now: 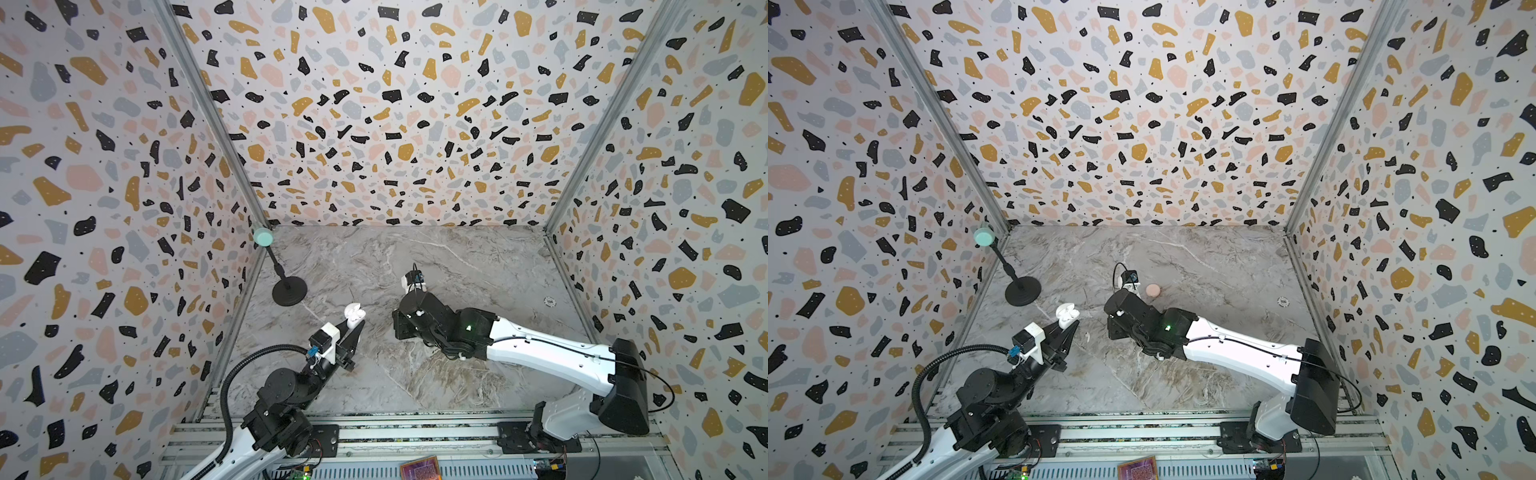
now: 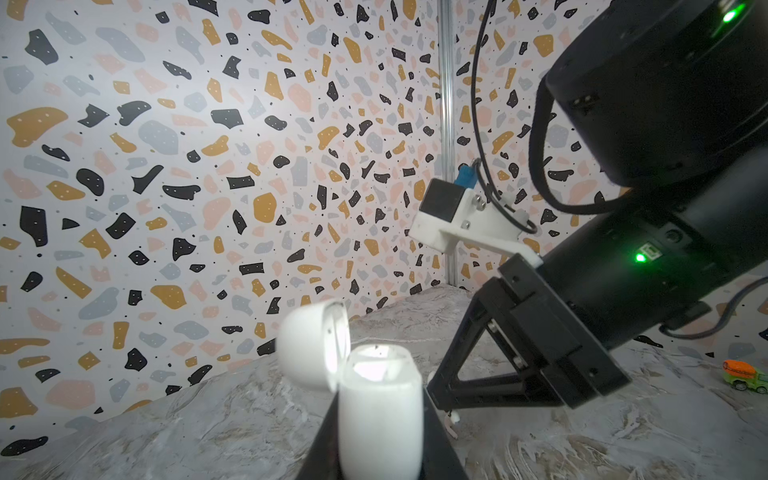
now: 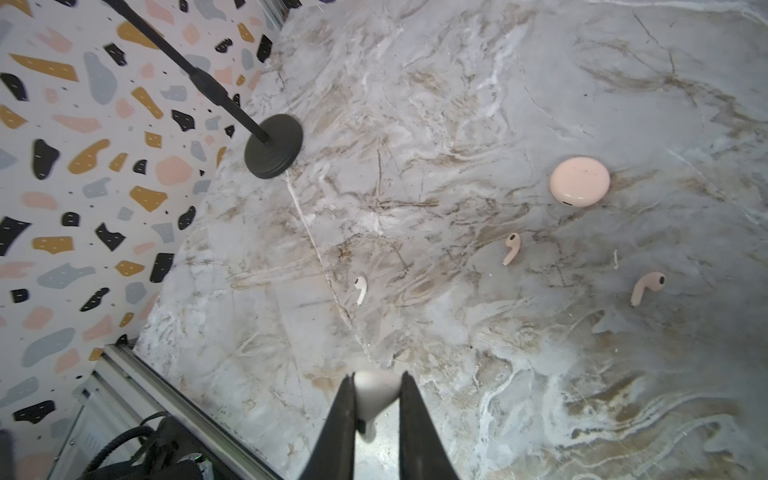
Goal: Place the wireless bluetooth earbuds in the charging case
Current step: 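Carry the white earbud with the right gripper over the open case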
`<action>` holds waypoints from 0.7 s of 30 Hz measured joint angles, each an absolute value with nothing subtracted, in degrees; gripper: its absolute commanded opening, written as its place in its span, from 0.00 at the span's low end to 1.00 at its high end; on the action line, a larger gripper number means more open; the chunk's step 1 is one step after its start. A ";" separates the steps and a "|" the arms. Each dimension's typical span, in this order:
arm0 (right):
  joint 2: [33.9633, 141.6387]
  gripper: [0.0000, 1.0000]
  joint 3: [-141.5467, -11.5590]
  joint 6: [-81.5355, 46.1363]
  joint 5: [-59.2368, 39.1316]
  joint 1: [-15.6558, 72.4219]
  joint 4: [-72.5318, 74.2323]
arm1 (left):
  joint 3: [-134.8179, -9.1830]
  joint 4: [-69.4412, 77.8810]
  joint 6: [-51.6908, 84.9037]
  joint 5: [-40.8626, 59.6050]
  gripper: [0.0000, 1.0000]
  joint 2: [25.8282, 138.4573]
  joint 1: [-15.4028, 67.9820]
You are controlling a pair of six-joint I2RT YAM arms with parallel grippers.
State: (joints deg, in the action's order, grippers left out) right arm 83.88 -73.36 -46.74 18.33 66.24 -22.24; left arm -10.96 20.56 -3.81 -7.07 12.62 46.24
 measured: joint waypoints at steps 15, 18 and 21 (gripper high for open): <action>80.47 0.20 -76.07 -43.03 20.67 71.11 -18.11 | -10.96 20.60 -3.60 -4.51 0.00 13.34 46.24; 80.40 0.21 -76.36 -42.13 21.15 72.27 -17.06 | -10.96 20.62 -3.49 -3.90 0.00 13.43 46.24; 80.40 0.21 -76.71 -41.19 21.54 73.41 -16.38 | -10.96 20.62 -3.38 -3.36 0.00 13.56 46.24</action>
